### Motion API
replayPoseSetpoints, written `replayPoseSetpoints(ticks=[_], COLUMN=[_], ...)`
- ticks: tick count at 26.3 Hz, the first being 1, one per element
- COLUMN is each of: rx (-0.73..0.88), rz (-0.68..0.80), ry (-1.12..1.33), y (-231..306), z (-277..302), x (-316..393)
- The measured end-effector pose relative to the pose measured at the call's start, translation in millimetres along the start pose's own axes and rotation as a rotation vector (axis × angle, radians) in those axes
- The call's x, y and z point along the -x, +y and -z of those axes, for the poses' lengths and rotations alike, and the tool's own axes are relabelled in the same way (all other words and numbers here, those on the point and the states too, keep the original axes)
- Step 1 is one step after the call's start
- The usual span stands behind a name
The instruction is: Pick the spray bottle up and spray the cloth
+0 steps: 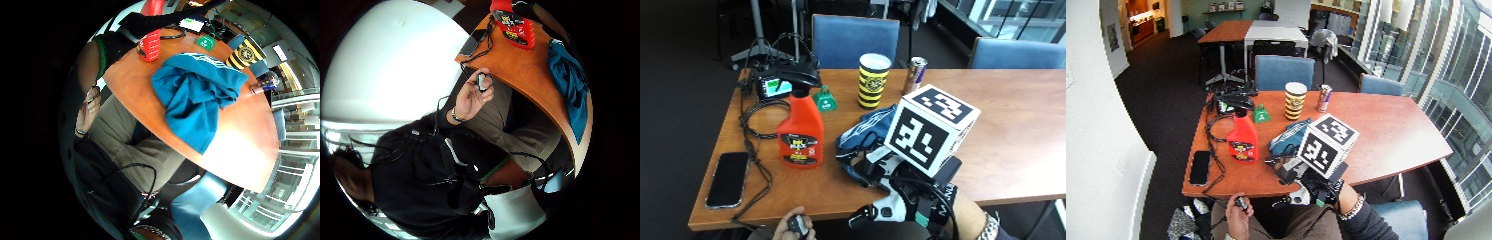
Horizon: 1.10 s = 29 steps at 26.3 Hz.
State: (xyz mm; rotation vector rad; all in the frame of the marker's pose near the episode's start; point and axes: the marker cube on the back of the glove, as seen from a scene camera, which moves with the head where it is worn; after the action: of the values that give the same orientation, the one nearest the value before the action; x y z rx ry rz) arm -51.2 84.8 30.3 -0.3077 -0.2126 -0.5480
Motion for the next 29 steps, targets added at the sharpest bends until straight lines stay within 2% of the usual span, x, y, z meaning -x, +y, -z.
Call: replayPoseSetpoints(ticks=[3,8,29], rx=[-0.020,-0.012,-0.066], rz=[0.037,0.000,-0.022], ry=[-0.019,0.022,0.034], y=[-20.8,-0.6,-7.4], z=[-2.7,9.1,32.7], x=[19.2,0.4,-2.6])
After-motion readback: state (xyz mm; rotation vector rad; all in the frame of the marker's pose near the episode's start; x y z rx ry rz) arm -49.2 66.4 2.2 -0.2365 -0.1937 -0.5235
